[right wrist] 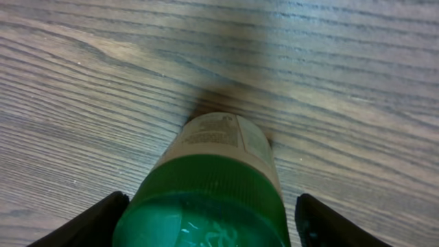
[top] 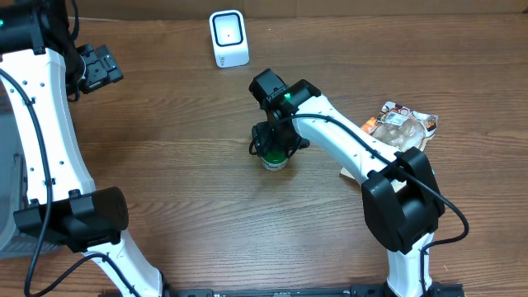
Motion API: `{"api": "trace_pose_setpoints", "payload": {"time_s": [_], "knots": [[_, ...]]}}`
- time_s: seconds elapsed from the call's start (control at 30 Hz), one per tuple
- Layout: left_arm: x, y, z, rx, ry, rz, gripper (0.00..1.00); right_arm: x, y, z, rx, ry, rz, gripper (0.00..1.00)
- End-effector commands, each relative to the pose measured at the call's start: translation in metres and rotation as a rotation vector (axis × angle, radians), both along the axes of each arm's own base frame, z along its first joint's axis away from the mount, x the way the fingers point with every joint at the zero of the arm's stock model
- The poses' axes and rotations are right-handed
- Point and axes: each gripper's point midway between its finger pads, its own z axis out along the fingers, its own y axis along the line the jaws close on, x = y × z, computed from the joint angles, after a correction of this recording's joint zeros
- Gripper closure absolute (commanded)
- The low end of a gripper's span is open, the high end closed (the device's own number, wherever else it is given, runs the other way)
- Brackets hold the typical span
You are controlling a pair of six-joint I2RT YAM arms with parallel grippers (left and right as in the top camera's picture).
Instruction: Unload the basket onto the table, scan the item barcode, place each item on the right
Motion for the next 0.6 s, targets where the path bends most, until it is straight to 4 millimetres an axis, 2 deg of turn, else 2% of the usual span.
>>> {"api": "trace_pose_setpoints", "payload": {"time_s": [0.0, 0.43, 0.57], "knots": [[-0.005, 0.002, 0.02, 0.03, -0.049, -0.016, 0.0, -0.003, -0.003, -0.006, -0.025, 0.013, -0.036, 0.3], [-0.005, 0.002, 0.02, 0.03, -0.049, -0.015, 0.01, -0.006, -0.003, -0.002, -0.022, 0.028, -0.032, 0.57], [-0.005, 0.002, 0.02, 0.03, -0.049, -0.016, 0.01, -0.003, 0.008, 0.013, 0.031, -0.002, 0.103, 0.58]]}}
